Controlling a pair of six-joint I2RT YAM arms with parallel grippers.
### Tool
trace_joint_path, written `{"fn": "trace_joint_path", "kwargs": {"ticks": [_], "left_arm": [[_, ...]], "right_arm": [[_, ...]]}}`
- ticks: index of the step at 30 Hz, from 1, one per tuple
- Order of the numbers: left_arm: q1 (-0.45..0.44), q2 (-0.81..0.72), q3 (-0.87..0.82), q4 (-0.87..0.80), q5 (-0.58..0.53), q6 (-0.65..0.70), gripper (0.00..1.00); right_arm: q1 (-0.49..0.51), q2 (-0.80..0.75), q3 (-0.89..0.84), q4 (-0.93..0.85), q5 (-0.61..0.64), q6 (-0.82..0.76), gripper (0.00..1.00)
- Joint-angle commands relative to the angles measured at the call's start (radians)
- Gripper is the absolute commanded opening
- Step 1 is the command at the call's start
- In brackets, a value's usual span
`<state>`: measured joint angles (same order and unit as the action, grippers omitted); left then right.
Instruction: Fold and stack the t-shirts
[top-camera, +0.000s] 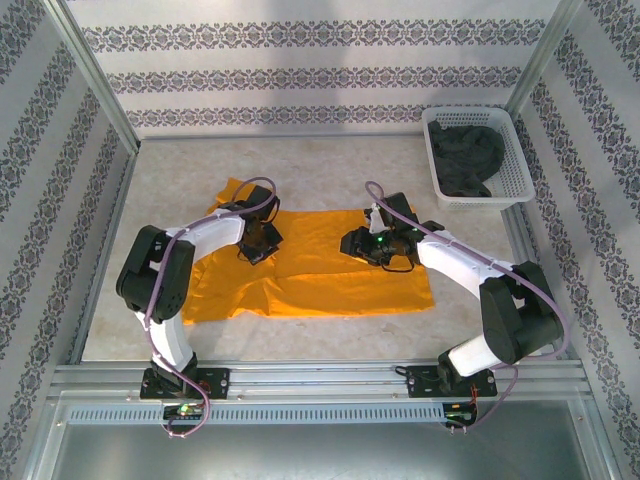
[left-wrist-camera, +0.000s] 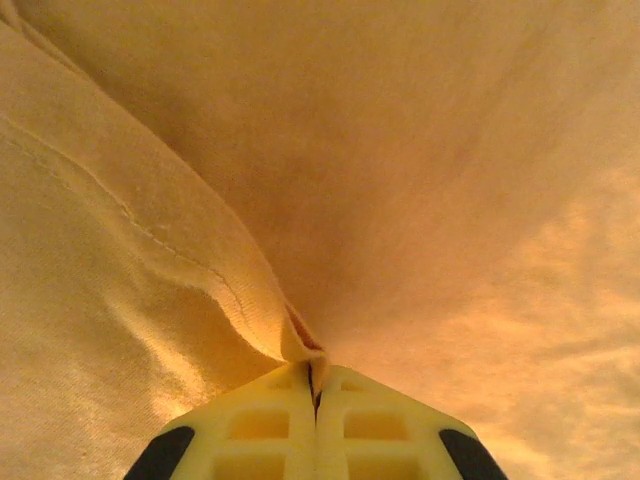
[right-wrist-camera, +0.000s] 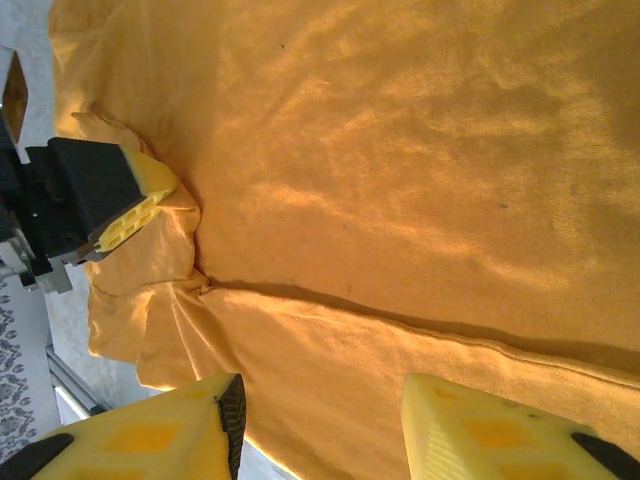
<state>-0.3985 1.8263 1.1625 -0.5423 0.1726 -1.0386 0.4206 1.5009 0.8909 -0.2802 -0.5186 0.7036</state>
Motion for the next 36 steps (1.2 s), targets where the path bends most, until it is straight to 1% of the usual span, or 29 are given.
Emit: {"fn": "trace_joint_path", "kwargs": {"ticks": [1,2,3,4,5,6,8,11,13,15,17,20,22,26,31,34,36], "left_arm": [[-0.017,0.015,0.054,-0.12,-0.029,0.083,0.37],[-0.02,0.005,0.068,-0.152,-0.058,0.093,0.54],[-0.024,-0.013,0.08,-0.183,-0.099,0.097,0.63],[-0.027,-0.037,0.083,-0.202,-0.128,0.098,0.68],[-0.027,-0.073,0.076,-0.225,-0.163,0.092,0.68],[-0.027,-0.119,0.056,-0.238,-0.187,0.081,0.67],[-0.025,-0.216,-0.012,-0.25,-0.221,0.04,0.62],[0.006,-0.357,-0.169,-0.248,-0.209,-0.035,0.52],[0.05,-0.428,-0.284,-0.214,-0.174,-0.076,0.47],[0.113,-0.479,-0.389,-0.155,-0.133,-0.111,0.43],[0.17,-0.498,-0.458,-0.104,-0.111,-0.137,0.41],[0.265,-0.487,-0.531,-0.074,-0.086,-0.161,0.38],[0.319,-0.493,-0.56,-0.085,-0.069,-0.165,0.38],[0.423,-0.574,-0.601,-0.196,-0.113,-0.143,0.38],[0.577,-0.676,-0.634,-0.262,-0.13,-0.11,0.36],[0.622,-0.678,-0.602,-0.295,-0.146,-0.098,0.36],[0.632,-0.668,-0.567,-0.295,-0.148,-0.097,0.4]], "right_arm": [[-0.008,0.014,0.006,-0.022,-0.02,0.002,0.46],[-0.008,0.014,0.006,-0.03,-0.013,0.002,0.46],[-0.009,0.012,0.007,-0.043,0.0,-0.002,0.46],[-0.011,0.008,0.006,-0.054,0.011,-0.004,0.46],[-0.015,0.005,0.005,-0.066,0.02,-0.01,0.47],[-0.024,-0.001,0.001,-0.085,0.027,-0.014,0.46],[-0.044,-0.01,-0.012,-0.128,0.049,-0.025,0.44],[-0.093,-0.035,-0.054,-0.189,0.073,-0.041,0.39],[-0.124,-0.053,-0.083,-0.233,0.098,-0.049,0.36],[-0.143,-0.057,-0.098,-0.282,0.136,-0.065,0.34],[-0.149,-0.034,-0.104,-0.317,0.162,-0.076,0.34],[-0.139,0.031,-0.097,-0.331,0.168,-0.074,0.34],[-0.112,0.083,-0.079,-0.354,0.185,-0.082,0.34],[-0.027,0.164,-0.012,-0.422,0.225,-0.107,0.36],[0.057,0.203,0.019,-0.458,0.199,-0.102,0.36],[0.075,0.203,0.04,-0.483,0.176,-0.09,0.37],[0.072,0.192,0.054,-0.502,0.158,-0.079,0.37]]}}
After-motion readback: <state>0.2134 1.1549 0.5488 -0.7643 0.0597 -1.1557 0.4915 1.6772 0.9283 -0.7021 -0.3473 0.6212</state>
